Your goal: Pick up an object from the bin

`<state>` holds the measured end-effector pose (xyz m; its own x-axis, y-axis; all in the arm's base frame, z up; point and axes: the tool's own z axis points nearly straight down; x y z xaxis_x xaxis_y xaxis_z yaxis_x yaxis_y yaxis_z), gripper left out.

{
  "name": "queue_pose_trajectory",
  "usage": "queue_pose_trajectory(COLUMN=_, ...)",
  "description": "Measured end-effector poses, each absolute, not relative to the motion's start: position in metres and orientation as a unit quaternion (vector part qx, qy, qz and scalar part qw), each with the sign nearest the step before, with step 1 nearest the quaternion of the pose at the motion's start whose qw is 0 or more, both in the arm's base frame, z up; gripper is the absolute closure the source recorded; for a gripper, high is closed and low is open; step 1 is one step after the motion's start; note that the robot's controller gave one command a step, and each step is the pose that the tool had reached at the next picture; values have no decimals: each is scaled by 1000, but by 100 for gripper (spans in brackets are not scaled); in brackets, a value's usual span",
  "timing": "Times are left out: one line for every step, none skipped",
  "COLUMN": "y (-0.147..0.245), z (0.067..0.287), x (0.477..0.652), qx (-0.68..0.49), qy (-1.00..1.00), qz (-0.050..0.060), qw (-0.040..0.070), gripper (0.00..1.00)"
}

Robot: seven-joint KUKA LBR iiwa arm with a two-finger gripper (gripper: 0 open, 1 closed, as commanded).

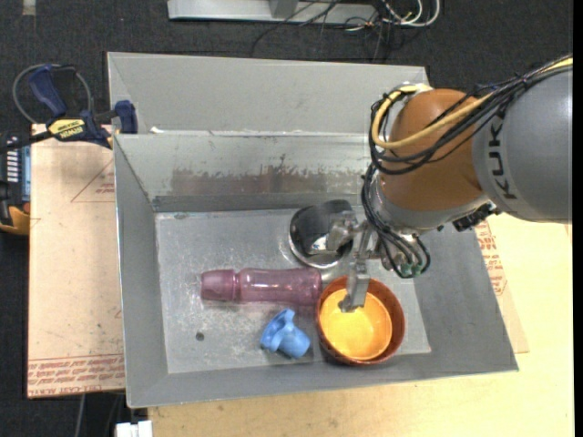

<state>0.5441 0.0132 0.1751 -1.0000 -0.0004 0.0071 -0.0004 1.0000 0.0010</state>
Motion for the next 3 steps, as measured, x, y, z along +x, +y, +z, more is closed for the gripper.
queue_pose_trajectory(y=13, z=180, x=546, qx=0, qy=-1000, qz=-1, qw=0, gripper=0)
queue_pose_trajectory(y=73, z=71, x=547, qx=128, qy=-992, qz=0, qw=1, gripper=0)
queue_pose_trajectory(y=91, z=134, x=550, qx=105, qy=-994, qz=0, qw=-5, gripper=0)
